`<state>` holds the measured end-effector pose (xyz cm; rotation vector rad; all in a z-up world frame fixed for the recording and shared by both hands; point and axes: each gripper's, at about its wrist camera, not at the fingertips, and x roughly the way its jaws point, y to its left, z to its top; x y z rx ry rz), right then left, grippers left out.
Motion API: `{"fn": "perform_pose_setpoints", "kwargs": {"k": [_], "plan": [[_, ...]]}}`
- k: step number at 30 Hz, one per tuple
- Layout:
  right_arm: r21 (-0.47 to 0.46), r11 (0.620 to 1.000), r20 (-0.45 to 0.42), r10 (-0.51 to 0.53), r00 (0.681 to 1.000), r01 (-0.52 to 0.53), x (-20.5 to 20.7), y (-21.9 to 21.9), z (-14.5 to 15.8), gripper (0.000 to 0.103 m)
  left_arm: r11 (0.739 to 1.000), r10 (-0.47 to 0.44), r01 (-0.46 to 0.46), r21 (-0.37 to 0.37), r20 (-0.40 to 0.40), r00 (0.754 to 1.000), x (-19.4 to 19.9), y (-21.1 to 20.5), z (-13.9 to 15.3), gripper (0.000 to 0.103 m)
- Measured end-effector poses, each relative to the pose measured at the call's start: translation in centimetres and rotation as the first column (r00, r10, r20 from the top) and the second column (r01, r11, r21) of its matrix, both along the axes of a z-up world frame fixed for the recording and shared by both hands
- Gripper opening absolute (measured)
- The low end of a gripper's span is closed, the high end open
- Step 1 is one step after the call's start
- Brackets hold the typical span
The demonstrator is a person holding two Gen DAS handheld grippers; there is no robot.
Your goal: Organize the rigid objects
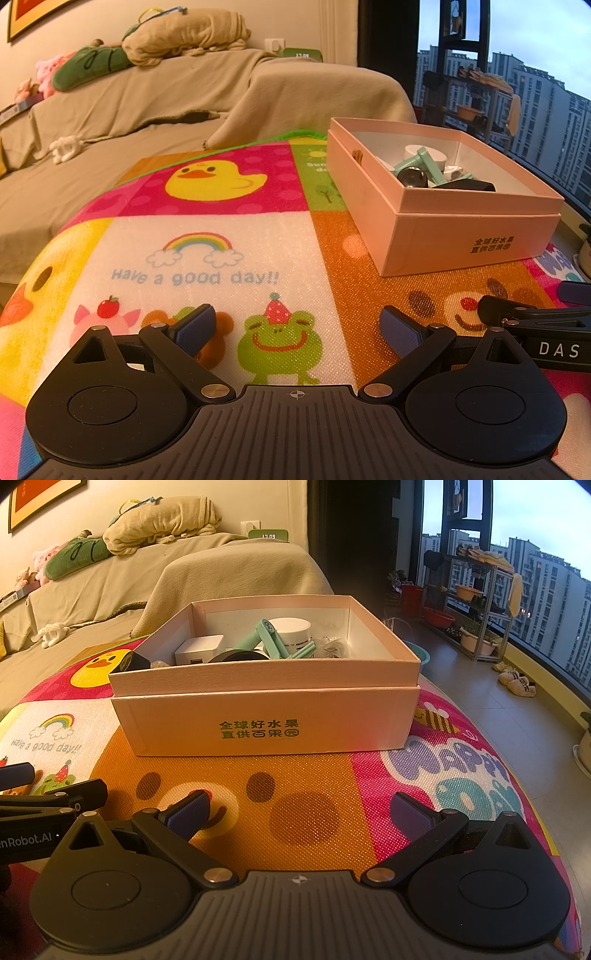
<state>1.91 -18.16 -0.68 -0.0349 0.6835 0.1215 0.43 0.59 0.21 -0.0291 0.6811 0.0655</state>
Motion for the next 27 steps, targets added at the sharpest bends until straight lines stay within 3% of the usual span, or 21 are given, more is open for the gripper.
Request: {"fn": "perform_pose_setpoints", "kwargs": {"k": [27], "plan": [[0.0,1.0,0.0,0.0,1.0,0.0,0.05,0.02,-0.02,0.103,1.0,-0.001,0.001,0.009,-0.002,1.0,0.03,-0.08,0.0,0.099]]}}
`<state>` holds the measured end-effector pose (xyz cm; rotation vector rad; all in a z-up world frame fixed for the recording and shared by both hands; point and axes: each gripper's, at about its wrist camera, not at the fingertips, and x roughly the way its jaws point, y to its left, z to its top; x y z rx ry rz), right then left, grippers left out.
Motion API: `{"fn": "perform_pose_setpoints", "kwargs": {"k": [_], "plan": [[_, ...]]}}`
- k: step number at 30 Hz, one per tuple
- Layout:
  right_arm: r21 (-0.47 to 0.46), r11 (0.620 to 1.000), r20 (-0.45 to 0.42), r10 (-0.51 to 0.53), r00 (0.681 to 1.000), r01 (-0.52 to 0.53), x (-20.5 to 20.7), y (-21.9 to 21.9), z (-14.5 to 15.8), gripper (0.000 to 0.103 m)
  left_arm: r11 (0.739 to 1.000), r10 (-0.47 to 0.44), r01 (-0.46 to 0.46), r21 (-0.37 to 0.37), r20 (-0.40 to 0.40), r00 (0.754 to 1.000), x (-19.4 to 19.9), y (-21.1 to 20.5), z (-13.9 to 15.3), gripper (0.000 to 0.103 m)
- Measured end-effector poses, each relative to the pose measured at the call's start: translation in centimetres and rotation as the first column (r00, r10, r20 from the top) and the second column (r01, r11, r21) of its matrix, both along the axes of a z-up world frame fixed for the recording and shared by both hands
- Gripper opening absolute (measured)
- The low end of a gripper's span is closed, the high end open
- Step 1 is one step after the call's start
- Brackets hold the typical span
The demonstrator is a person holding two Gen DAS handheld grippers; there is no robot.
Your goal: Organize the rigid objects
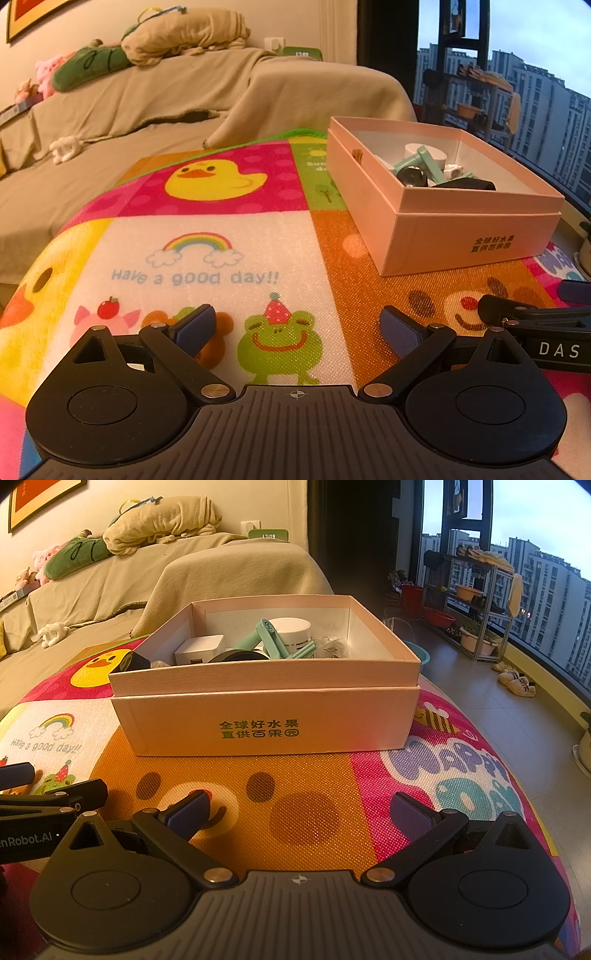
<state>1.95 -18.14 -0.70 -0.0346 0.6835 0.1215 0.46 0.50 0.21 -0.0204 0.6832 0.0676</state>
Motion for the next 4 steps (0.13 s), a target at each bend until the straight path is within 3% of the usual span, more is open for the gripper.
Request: {"fn": "perform_pose_setpoints", "kwargs": {"k": [4], "plan": [[0.0,1.0,0.0,0.0,1.0,0.0,-0.02,-0.02,0.01,0.103,1.0,0.0,0.0,-0.002,0.0,1.0,0.02,-0.03,-0.03,0.099]]}}
